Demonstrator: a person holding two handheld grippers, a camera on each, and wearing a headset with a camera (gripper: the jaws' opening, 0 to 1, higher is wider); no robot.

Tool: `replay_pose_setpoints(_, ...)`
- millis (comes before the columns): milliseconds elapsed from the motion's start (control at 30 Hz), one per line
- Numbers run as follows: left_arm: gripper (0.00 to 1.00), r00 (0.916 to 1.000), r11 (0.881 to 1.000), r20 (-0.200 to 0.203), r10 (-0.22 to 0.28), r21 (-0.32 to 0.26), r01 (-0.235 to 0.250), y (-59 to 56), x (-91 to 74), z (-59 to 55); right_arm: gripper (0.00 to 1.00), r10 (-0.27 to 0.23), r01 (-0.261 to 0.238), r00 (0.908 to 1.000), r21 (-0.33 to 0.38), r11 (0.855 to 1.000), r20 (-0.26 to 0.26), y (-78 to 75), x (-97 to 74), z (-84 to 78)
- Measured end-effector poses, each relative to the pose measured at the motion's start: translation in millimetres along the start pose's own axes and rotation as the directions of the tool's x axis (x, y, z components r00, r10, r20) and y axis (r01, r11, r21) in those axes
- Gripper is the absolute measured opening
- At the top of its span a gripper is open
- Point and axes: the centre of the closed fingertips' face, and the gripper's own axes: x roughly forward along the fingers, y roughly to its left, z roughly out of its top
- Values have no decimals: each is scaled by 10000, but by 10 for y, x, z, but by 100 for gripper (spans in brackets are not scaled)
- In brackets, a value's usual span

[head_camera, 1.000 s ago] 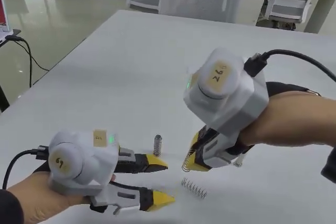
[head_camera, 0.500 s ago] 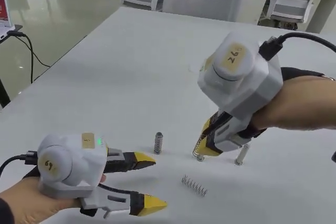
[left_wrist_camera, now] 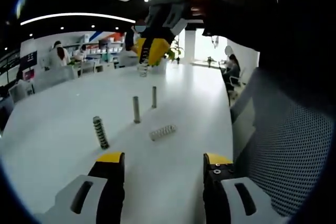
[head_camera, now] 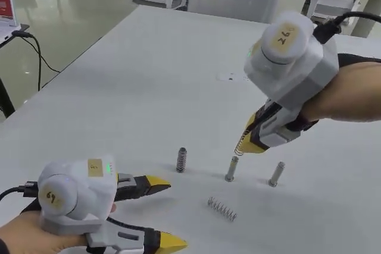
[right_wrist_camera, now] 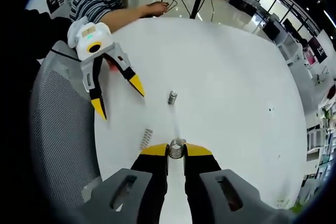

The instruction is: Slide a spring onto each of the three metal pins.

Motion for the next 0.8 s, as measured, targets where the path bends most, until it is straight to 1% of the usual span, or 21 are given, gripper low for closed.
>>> replay_pose_setpoints(100,56,10000,10000,29,31,-27,-31,-14,-5,4,8,-35,35,9999,33,10000,-120,-53,35,-19)
replay_pose_setpoints(200,57,10000,10000,77,40,-25,-40,-29,-11,16,8,58,-56,9998,77,10000,-209,-69,96,-38)
replay_pose_setpoints(300,59,9999,10000,119,57,-29,-56,-34,-13,24,8,44,-44,9990,9,10000,-447,-88,170,-73)
replay_pose_setpoints(533,61,9998,9999,172,124,-70,-122,-31,-18,32,8,337,-332,9976,105,9994,-607,-63,312,-91)
replay_pose_setpoints(700,60,9998,9999,135,115,-44,-115,-33,-24,23,8,406,-397,9964,133,9991,-750,-70,375,-118)
replay_pose_setpoints(800,60,9998,9999,138,132,-43,-132,-30,-27,20,8,468,-455,9961,185,9988,-752,-75,390,-121)
